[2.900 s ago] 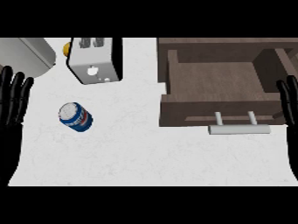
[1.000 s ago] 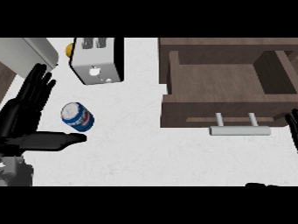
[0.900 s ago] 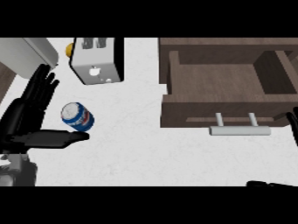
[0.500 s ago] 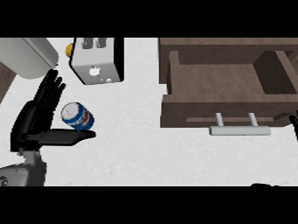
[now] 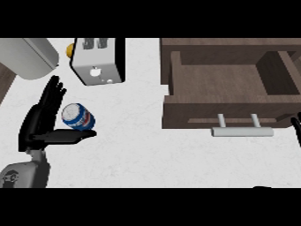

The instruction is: Pick up the can, place it into the drawer and close the drawer

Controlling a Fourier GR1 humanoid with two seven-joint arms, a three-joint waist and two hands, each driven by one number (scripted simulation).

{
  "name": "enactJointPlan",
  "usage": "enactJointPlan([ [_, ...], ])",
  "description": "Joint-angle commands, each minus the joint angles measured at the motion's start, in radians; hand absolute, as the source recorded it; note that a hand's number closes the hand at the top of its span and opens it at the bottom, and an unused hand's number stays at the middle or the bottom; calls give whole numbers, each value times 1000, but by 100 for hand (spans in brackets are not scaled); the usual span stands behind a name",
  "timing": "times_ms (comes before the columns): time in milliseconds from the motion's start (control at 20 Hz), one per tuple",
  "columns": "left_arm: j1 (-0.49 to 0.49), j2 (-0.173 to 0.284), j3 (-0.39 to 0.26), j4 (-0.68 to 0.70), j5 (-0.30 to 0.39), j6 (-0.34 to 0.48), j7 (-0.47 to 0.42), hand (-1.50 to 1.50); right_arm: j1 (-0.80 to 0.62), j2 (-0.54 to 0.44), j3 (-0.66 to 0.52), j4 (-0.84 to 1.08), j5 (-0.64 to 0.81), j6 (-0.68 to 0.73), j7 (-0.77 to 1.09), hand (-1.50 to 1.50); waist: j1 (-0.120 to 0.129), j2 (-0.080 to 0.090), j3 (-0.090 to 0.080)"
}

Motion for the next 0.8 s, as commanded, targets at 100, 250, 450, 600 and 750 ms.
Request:
enactJointPlan([
  [100, -21, 29, 36, 108, 8, -10, -64, -150, 77, 28, 3, -80, -9, 31, 11, -150, -1, -1, 0],
  [250, 26, 61, 67, 125, 34, -51, -110, -150, 47, 26, -13, 21, 13, 40, -67, -150, 1, 0, 0],
  [450, 1, 100, 96, 221, 43, -88, -180, -150, 28, 28, -13, -3, 1, 45, -31, -150, 0, 0, 0],
  [600, 28, 59, 68, 229, 25, -57, -201, -150, -28, 10, -53, 82, -5, 45, -67, -150, 2, 0, 0],
  [750, 66, 67, 64, 224, 21, -73, -220, -150, 25, 21, -47, -21, -16, 62, -28, -150, 2, -1, 0],
])
